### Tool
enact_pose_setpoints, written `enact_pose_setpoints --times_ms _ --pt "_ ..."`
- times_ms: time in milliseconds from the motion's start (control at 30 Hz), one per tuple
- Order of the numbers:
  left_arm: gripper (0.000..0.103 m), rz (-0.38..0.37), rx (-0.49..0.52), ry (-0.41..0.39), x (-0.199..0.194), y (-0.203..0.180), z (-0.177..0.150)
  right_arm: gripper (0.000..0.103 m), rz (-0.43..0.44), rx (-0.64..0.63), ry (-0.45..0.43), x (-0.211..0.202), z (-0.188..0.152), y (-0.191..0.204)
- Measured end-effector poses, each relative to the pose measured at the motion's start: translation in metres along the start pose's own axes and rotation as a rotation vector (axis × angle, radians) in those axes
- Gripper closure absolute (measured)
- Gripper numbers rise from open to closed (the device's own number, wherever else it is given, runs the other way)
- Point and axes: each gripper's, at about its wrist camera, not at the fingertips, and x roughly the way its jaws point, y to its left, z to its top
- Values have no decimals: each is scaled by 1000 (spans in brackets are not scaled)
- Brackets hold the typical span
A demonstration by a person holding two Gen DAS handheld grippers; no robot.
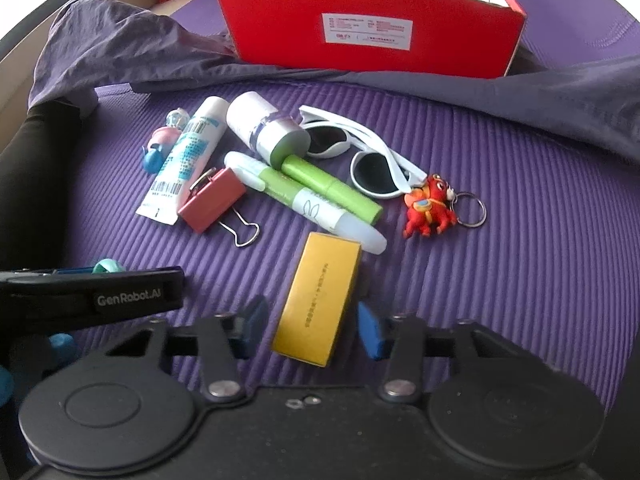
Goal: Organize rigid objects
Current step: 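Grasp the teal sharpener with the left tool while the right tool grasps the yellow box, then carry the teal sharpener and yellow box into the red shoebox with both tools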
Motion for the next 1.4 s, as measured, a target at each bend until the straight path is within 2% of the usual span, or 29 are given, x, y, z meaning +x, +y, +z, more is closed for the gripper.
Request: enact_pose_setpoints --times_ms 100,167,233,333,667,967,1233,1400 --pt "40 -8 7 -11 -3 -2 -1 68 6 9 -3 0 -1 -1" --pt "50 -24 12 -20 -5 -2 -2 69 7 15 -5 -1 -2 -2" --pt "65 -15 16 -27 -7 -2 -2 70 12 26 -7 -3 -3 -5" --pt "70 -37 17 -26 -7 1 -1 73 18 41 -10 -6 -5 -8" --pt "72 -82 15 -21 -12 3 -3 74 60 76 -46 -15 -20 -23" --pt "72 -132 87 -62 -40 -16 -1 75 86 128 -93 -29 -25 -36" --pt "71 -203 122 -98 -65 -31 11 75 96 104 -182 -63 -17 -34" --pt "71 -232 113 -111 -79 -33 30 75 98 122 -221 -83 1 -40"
